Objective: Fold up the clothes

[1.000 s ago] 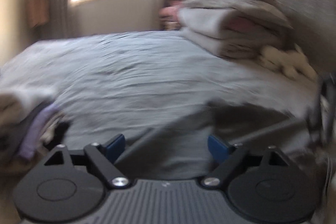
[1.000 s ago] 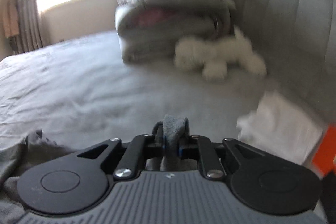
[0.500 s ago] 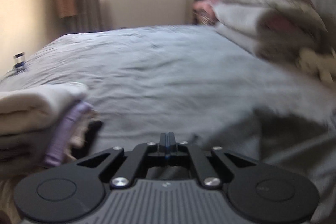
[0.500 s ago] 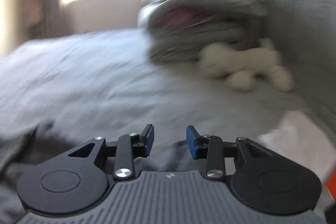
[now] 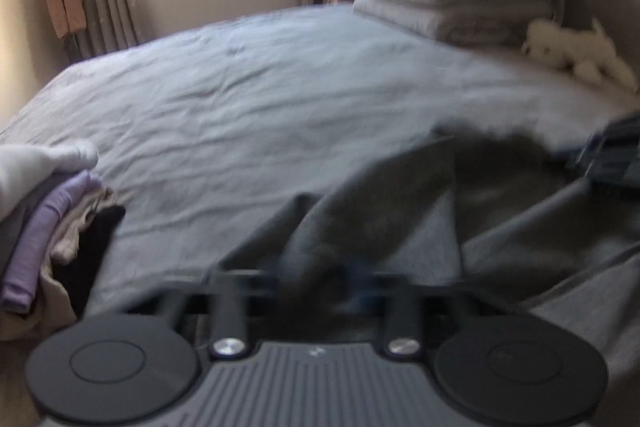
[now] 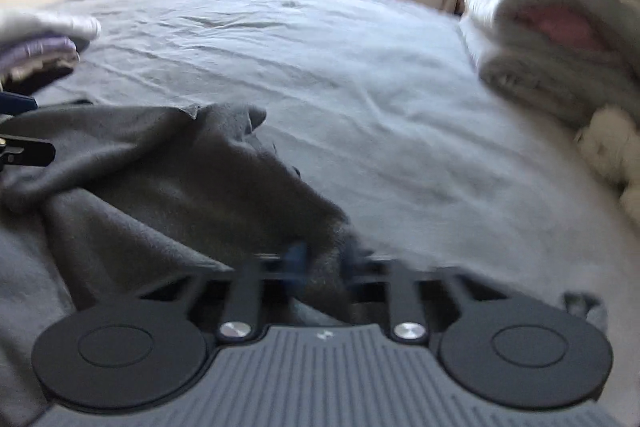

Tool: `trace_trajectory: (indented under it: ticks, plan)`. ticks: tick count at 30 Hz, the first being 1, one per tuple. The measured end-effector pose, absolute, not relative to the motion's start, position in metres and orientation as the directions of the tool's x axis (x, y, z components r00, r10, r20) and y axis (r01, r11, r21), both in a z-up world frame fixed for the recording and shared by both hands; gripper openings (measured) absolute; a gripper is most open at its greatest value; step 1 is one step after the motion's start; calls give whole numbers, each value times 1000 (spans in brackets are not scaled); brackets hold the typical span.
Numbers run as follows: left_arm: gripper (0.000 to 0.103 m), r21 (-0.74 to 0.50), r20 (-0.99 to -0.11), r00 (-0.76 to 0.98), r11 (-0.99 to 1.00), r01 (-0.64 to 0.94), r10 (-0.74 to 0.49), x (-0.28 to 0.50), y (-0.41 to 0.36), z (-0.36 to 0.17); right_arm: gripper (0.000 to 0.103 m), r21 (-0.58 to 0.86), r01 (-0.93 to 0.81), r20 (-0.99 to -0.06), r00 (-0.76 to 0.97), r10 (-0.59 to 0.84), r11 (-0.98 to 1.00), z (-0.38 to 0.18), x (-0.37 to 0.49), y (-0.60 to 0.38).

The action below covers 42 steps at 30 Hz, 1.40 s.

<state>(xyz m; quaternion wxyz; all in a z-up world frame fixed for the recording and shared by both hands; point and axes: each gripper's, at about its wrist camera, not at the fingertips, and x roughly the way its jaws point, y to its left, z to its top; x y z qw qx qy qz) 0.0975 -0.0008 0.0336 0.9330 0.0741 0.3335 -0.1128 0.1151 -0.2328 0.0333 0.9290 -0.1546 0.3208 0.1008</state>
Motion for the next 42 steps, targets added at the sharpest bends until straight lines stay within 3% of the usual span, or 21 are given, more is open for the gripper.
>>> trace_trajectory:
  ticks: [3,7,8,9,11,12,14,16,18,20,22,28,30,33,35,36,37,38,42]
  plan:
    - [9,-13,-567,806,980,198,-170,94,17,58,4,-278,-204,-503,863,39,939,58,105,-231]
    - [9,-191,-397,900,975,112,-181,85,54,101,3,-322,6,-210,975,-78,947,114,72,-235]
    - [12,-214,-418,894,974,78,-163,89,59,99,3,-319,64,-135,984,-112,945,126,64,-237]
    - [23,-236,-439,887,971,44,-146,93,65,96,3,-314,85,-135,982,-133,946,126,66,-240]
    - [38,-228,-531,839,974,-8,-117,106,69,80,7,-302,115,-161,972,-169,946,122,74,-247]
    - [38,-201,-571,816,979,-35,-88,109,68,72,13,-297,130,-175,967,-187,946,120,78,-250]
    - [39,-159,-631,775,985,-74,-44,114,66,59,18,-378,47,-409,887,-212,925,81,106,-255]
    - [47,-178,-623,780,982,-62,-64,111,65,61,18,-372,60,-511,820,-258,926,57,115,-263]
    - [58,-192,-589,805,980,-52,-72,106,64,68,22,-292,73,-522,823,-223,954,66,112,-272]
    - [60,-197,-566,817,980,-5,-109,101,58,72,40,-244,79,-497,845,-195,967,79,106,-275]
    - [61,-184,-563,811,981,67,-161,95,46,72,46,-218,56,-503,849,-161,974,84,104,-274]
    - [66,-119,-578,776,967,226,-253,81,17,70,46,48,-202,-685,706,179,978,73,87,-262]
    - [69,-110,-584,769,964,242,-260,77,14,70,46,61,-269,-708,667,232,961,70,69,-254]
    - [69,-118,-602,756,965,234,-257,76,17,68,46,12,-269,-759,625,184,963,64,54,-254]
    - [69,-124,-616,745,966,227,-255,75,19,65,46,59,-258,-766,607,210,964,65,56,-257]
    - [70,-119,-626,739,967,227,-251,75,19,62,44,108,-259,-763,597,247,960,66,57,-259]
    - [70,-111,-638,731,968,223,-241,74,19,60,20,156,-259,-759,587,283,953,67,58,-261]
    - [70,-99,-652,724,972,214,-226,74,20,58,7,161,-263,-754,589,290,951,67,56,-257]
    - [70,-185,-666,707,971,150,-236,76,42,59,7,26,-323,-673,694,256,946,85,40,-228]
